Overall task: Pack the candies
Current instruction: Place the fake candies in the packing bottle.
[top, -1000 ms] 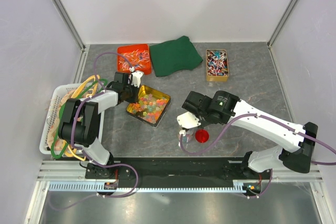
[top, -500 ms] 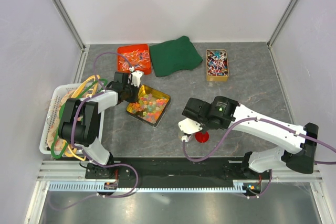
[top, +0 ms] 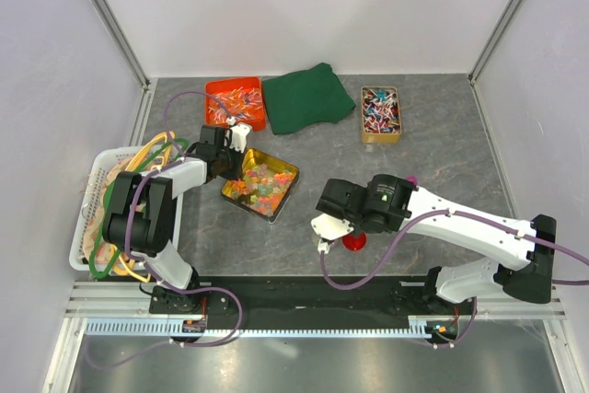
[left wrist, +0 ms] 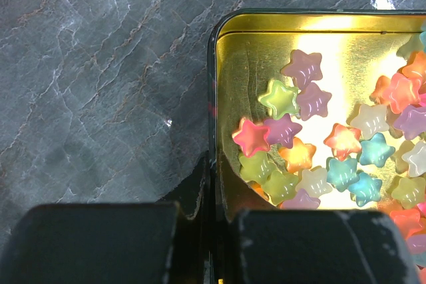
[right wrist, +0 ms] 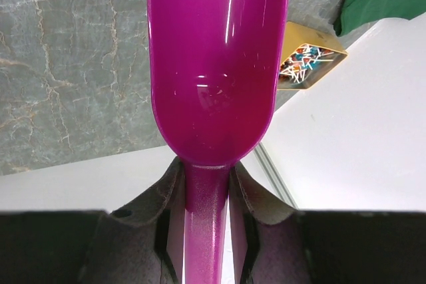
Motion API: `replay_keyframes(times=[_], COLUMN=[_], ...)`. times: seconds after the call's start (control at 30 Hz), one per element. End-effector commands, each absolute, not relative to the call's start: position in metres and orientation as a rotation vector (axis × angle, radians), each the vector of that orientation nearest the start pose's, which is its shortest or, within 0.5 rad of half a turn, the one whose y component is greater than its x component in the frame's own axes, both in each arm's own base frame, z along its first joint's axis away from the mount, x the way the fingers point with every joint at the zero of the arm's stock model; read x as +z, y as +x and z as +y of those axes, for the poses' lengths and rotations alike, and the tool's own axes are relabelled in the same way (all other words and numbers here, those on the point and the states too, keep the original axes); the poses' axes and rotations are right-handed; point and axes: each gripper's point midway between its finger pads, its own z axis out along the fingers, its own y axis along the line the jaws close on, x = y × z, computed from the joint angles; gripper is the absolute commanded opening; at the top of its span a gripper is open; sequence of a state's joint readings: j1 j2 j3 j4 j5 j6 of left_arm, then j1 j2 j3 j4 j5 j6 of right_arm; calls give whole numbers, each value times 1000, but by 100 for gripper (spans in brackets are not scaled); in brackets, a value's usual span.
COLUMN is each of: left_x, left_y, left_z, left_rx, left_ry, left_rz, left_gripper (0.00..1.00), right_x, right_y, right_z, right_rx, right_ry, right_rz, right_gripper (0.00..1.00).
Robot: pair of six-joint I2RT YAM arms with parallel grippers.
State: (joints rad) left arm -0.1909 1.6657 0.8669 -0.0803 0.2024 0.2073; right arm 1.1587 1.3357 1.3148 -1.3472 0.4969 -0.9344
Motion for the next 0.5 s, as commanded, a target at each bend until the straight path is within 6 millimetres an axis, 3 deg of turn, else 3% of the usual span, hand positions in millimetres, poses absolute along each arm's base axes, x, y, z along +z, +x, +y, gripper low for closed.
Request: replay_keyframes(times=[0.0,0.47], left_x=[31,30], left_y=[387,388], left_z=[-101,-98], left_rx=[-247,-237], left_ry=[582,578], left_rz=[2332,2331], left_gripper=[2,2], right_x=[215,208], right_y=[185,181], right_z=[136,151], right_rx=[-780,-807], right_ry=[-2483,-2547], right_rz=[1469,1403], right_gripper=[0,0])
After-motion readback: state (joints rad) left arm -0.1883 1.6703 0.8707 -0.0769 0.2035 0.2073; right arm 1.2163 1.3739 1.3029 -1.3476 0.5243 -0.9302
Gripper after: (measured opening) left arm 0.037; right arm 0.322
